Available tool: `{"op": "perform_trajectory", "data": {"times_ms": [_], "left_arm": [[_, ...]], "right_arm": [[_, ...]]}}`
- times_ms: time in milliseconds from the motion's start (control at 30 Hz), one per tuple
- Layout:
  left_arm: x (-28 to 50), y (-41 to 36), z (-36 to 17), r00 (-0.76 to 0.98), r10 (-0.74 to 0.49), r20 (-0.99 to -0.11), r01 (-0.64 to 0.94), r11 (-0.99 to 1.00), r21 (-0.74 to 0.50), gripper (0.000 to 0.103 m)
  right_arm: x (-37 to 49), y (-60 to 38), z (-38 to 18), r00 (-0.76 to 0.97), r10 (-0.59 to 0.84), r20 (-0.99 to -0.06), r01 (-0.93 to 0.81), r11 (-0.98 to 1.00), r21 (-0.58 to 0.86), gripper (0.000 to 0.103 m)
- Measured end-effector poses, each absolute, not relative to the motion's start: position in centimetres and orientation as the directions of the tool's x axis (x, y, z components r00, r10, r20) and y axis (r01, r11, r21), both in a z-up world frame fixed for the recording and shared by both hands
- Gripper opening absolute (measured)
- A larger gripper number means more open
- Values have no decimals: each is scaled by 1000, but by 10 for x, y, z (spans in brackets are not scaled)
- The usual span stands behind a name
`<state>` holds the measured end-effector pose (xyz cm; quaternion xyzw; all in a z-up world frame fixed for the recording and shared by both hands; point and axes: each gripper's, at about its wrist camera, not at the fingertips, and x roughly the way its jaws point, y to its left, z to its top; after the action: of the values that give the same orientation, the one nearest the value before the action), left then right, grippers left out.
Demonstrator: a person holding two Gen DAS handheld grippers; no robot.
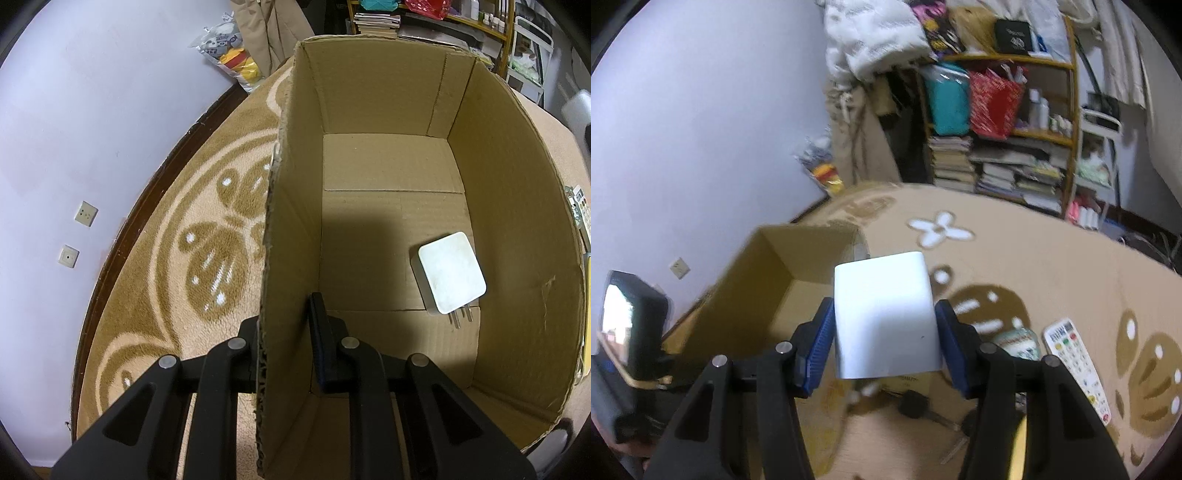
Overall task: Organize rigid objects
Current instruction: 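Lower the white power bank into the box and release it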
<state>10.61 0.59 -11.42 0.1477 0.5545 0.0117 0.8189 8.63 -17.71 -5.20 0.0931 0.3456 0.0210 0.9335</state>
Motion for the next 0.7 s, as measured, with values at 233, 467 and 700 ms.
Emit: {"op": "perform_trajectory", "data": {"times_ms": [233, 467, 700], "left_arm": [[106, 6, -115, 385, 183, -905, 143, 956, 255, 17], [108, 8, -115, 383, 179, -906, 137, 959, 248, 16], [108, 9, -116, 384, 181, -906, 139, 958, 250, 16]], "right_arm": [[83, -148, -42, 773, 176, -609, -72, 979, 192, 58], [81, -128, -50, 754, 229, -615, -138, 971, 193, 58], [80, -116, -62, 726, 255, -639, -168, 966, 195, 58]]}}
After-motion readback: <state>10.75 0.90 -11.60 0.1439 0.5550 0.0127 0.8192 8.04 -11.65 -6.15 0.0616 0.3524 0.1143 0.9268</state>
